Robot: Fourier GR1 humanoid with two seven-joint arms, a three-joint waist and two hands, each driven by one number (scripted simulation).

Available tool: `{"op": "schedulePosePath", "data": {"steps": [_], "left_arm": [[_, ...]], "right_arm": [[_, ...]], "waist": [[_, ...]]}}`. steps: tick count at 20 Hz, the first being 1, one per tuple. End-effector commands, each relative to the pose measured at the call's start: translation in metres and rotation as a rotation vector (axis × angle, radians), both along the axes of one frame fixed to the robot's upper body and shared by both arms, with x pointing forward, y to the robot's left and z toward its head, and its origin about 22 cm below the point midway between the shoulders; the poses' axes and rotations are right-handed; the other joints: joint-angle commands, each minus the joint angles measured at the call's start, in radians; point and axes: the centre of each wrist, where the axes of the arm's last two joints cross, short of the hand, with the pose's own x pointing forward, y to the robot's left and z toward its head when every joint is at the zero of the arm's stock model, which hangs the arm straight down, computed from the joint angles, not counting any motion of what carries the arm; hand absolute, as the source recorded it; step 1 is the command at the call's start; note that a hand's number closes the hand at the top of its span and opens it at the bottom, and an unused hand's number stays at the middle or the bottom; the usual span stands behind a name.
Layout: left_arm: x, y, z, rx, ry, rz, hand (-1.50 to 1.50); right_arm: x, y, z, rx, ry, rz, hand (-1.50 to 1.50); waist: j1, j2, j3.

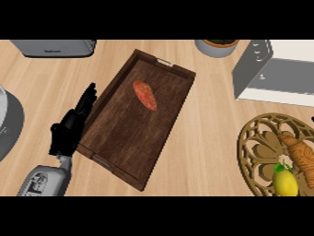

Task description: Pick the croissant from the placemat and place it in the tiered shelf

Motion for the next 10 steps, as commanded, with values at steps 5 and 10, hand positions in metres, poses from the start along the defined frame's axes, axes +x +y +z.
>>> {"op": "schedulePosePath", "data": {"steps": [5,10], "left_arm": [[0.002,-0.002,0.012,-0.004,0.001,-0.014,0.0],[-0.005,-0.017,0.002,0.003,-0.004,-0.015,0.0]], "right_arm": [[0.016,-0.018,-0.002,-0.032,0.026,-0.011,-1.5],[0.017,-0.012,-0.037,-0.074,0.056,-0.017,-1.5]], "waist": [[0.003,0.0,0.0],[0.003,0.001,0.0]]}}
